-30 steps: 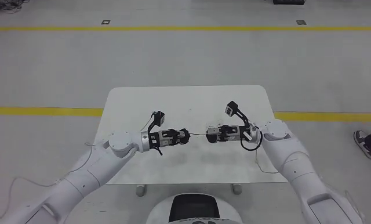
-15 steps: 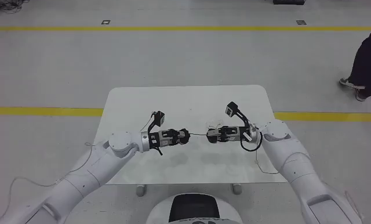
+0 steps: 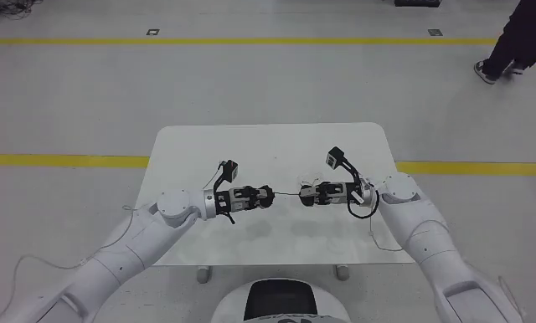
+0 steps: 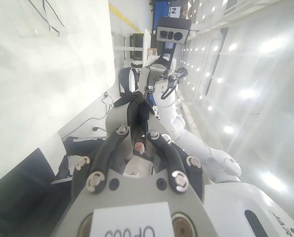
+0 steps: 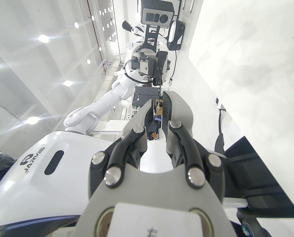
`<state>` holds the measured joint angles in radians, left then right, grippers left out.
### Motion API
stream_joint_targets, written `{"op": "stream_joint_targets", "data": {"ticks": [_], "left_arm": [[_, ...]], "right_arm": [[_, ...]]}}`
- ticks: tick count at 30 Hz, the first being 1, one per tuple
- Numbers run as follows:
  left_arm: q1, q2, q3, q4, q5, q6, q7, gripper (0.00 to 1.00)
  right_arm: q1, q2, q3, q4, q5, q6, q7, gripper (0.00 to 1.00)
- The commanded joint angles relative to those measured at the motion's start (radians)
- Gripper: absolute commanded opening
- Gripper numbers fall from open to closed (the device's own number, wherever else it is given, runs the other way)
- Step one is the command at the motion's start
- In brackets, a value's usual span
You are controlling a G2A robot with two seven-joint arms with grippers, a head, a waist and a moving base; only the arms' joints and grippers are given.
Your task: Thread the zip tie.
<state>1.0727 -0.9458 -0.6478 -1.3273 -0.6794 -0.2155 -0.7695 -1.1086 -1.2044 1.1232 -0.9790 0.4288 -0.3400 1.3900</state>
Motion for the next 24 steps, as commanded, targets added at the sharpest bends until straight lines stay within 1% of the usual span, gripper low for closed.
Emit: {"op": "stream_joint_targets", "data": {"ticks": [1,9,18,20,23,24], "left_arm": [[0.0,0.0,0.0,0.0,0.0,0.0,0.0,0.0],[0.0,0.0,0.0,0.0,0.0,0.0,0.0,0.0],[0.0,0.0,0.0,0.0,0.0,0.0,0.0,0.0],[0.0,0.0,0.0,0.0,0.0,0.0,0.0,0.0],[0.0,0.0,0.0,0.0,0.0,0.0,0.0,0.0],[0.0,0.0,0.0,0.0,0.0,0.0,0.0,0.0]], "right_arm": [[0.0,-0.001,0.001,0.0,0.0,0.0,0.0,0.12],[0.003,-0.005,-0.002,0.006,-0.001,0.0,0.0,0.09],[0.006,-0.011,-0.003,0.015,-0.003,0.0,0.0,0.09],[0.007,-0.012,-0.001,0.016,-0.005,0.0,0.0,0.07],[0.007,-0.013,0.0,0.018,-0.008,0.0,0.0,0.0],[0.007,-0.014,0.001,0.019,-0.009,0.0,0.0,0.0]]}}
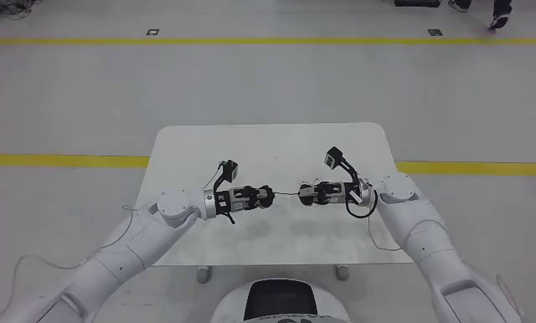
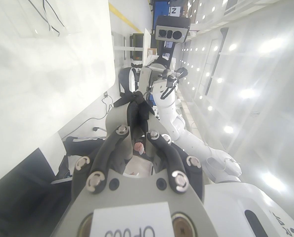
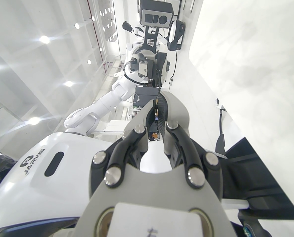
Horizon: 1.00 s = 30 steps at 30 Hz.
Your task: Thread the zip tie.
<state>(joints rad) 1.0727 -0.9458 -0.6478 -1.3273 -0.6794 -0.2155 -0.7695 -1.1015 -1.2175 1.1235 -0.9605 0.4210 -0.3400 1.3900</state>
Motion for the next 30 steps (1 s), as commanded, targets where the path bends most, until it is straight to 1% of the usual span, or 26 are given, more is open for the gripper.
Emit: {"op": "stream_joint_targets", "data": {"ticks": [1,11,12,13,14,22,30], "left_arm": [[0.0,0.0,0.0,0.0,0.0,0.0,0.0,0.0],[0.0,0.0,0.0,0.0,0.0,0.0,0.0,0.0],[0.0,0.0,0.0,0.0,0.0,0.0,0.0,0.05],[0.0,0.0,0.0,0.0,0.0,0.0,0.0,0.47],[0.0,0.0,0.0,0.0,0.0,0.0,0.0,1.0],[0.0,0.0,0.0,0.0,0.0,0.0,0.0,1.0],[0.0,0.0,0.0,0.0,0.0,0.0,0.0,1.0]], "right_arm": [[0.0,-0.001,0.001,0.002,-0.002,0.0,0.0,0.0],[0.001,-0.004,0.002,0.004,-0.007,0.0,0.0,0.0],[0.001,-0.004,0.002,0.004,-0.007,0.0,0.0,0.0],[0.001,-0.005,0.002,0.004,-0.006,0.0,0.0,0.0],[0.001,-0.005,0.001,0.004,-0.004,0.0,0.0,0.0],[-0.001,-0.006,0.01,0.001,0.026,0.0,0.0,0.0],[0.0,-0.005,0.001,-0.008,0.017,0.0,0.0,0.0]]}}
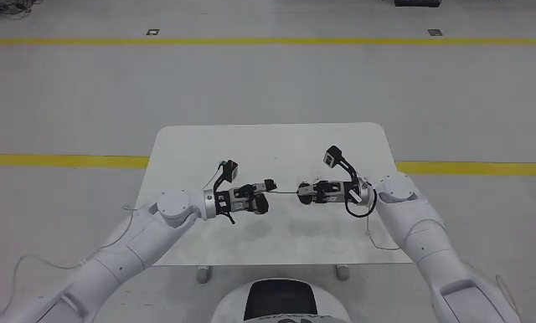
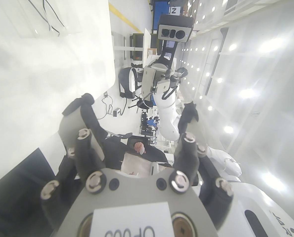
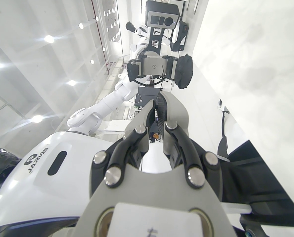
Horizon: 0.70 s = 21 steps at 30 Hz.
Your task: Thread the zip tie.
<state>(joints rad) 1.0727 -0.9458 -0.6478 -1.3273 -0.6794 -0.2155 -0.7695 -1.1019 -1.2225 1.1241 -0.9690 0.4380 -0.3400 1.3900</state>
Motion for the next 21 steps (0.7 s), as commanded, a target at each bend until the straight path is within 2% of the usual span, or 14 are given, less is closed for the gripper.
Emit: {"op": "stream_joint_targets", "data": {"ticks": [1,8,11,14,18,21], "left_arm": [[0.0,0.0,0.0,0.0,0.0,0.0,0.0,1.0],[0.0,0.0,0.0,0.0,0.0,0.0,0.0,1.0],[0.007,-0.003,0.001,-0.014,-0.016,0.001,-0.002,1.0],[0.009,-0.008,-0.002,-0.007,-0.067,-0.005,-0.055,1.0],[-0.001,-0.023,0.004,0.024,-0.133,-0.02,-0.134,1.0],[-0.013,-0.032,0.01,0.049,-0.124,-0.038,-0.148,1.0]], "right_arm": [[0.0,0.0,0.0,0.0,0.0,0.0,0.0,0.0],[0.0,0.0,0.0,0.0,0.0,0.0,0.0,0.0],[-0.018,0.001,-0.008,-0.033,0.005,0.0,0.0,0.0],[-0.026,0.006,-0.02,-0.058,0.008,0.0,0.0,0.0],[-0.027,0.016,-0.051,-0.079,0.027,0.0,0.0,0.0],[-0.018,0.023,-0.064,-0.088,0.029,0.0,0.0,0.0]]}}
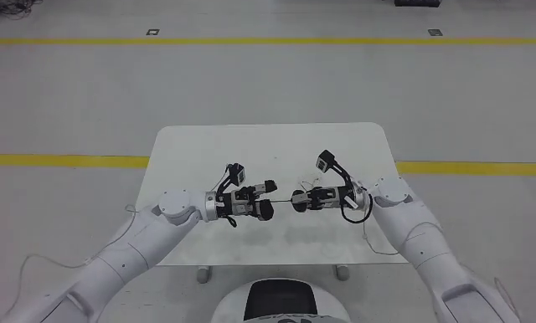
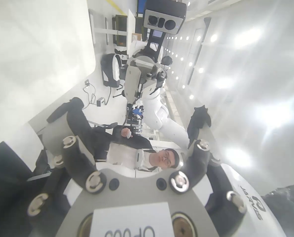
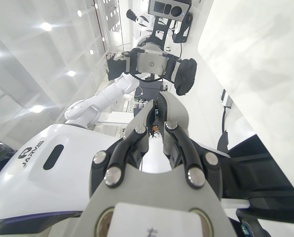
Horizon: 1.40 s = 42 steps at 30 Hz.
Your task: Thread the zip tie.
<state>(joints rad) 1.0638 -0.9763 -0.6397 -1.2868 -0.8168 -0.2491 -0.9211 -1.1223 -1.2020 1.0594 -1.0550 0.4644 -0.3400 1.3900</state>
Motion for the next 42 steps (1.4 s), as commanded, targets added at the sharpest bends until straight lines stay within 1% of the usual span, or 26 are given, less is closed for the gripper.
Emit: {"op": "stream_joint_targets", "data": {"ticks": [1,5,6,7,9,11,13,15,18,24,25,27,31,42], "left_arm": [[-0.005,-0.002,0.002,0.008,0.013,-0.004,0.004,1.0],[-0.005,-0.002,0.002,0.008,0.013,-0.004,0.004,1.0],[-0.003,-0.002,0.001,0.008,0.018,-0.003,0.018,1.0],[-0.001,-0.003,0.001,0.004,0.043,-0.007,0.046,1.0],[0.006,-0.005,-0.001,0.0,0.067,-0.021,0.086,1.0],[0.012,-0.008,-0.005,0.002,0.081,-0.043,0.124,1.0],[0.015,-0.012,-0.004,0.005,0.102,-0.062,0.148,1.0],[0.023,-0.016,-0.006,0.006,0.103,-0.086,0.172,1.0],[0.027,-0.021,-0.016,-0.008,0.088,-0.091,0.156,1.0],[0.028,-0.022,-0.015,-0.01,0.087,-0.09,0.159,1.0],[0.033,-0.023,-0.014,-0.019,0.084,-0.086,0.165,1.0],[0.035,-0.023,-0.017,-0.023,0.097,-0.078,0.166,1.0],[0.042,-0.024,-0.025,-0.026,0.102,-0.067,0.162,1.0],[0.049,-0.03,-0.041,-0.028,0.11,-0.052,0.136,1.0]], "right_arm": [[0.003,0.002,0.001,-0.002,0.003,0.0,0.0,0.0],[0.003,0.002,0.001,-0.002,0.003,0.0,0.0,0.0],[0.003,0.002,0.001,-0.002,0.003,0.0,0.0,0.0],[-0.001,0.002,0.001,-0.007,0.003,0.001,-0.016,0.0],[-0.014,0.003,0.001,-0.027,0.002,0.002,-0.035,0.0],[-0.023,0.005,0.004,-0.037,0.008,0.0,-0.037,0.0],[-0.027,0.007,0.006,-0.042,0.009,0.0,-0.037,0.0],[-0.031,0.008,0.007,-0.045,0.011,0.0,-0.038,0.0],[-0.032,0.01,0.011,-0.047,-0.005,0.0,-0.059,0.0],[-0.032,0.01,0.011,-0.047,-0.005,0.0,-0.059,0.0],[-0.035,0.01,0.01,-0.052,-0.006,0.001,-0.072,0.0],[-0.045,0.011,0.007,-0.075,-0.012,0.004,-0.093,0.0],[-0.054,0.015,0.011,-0.093,-0.012,0.001,-0.098,0.0],[-0.06,0.021,0.012,-0.106,-0.011,0.0,-0.099,0.0]]}}
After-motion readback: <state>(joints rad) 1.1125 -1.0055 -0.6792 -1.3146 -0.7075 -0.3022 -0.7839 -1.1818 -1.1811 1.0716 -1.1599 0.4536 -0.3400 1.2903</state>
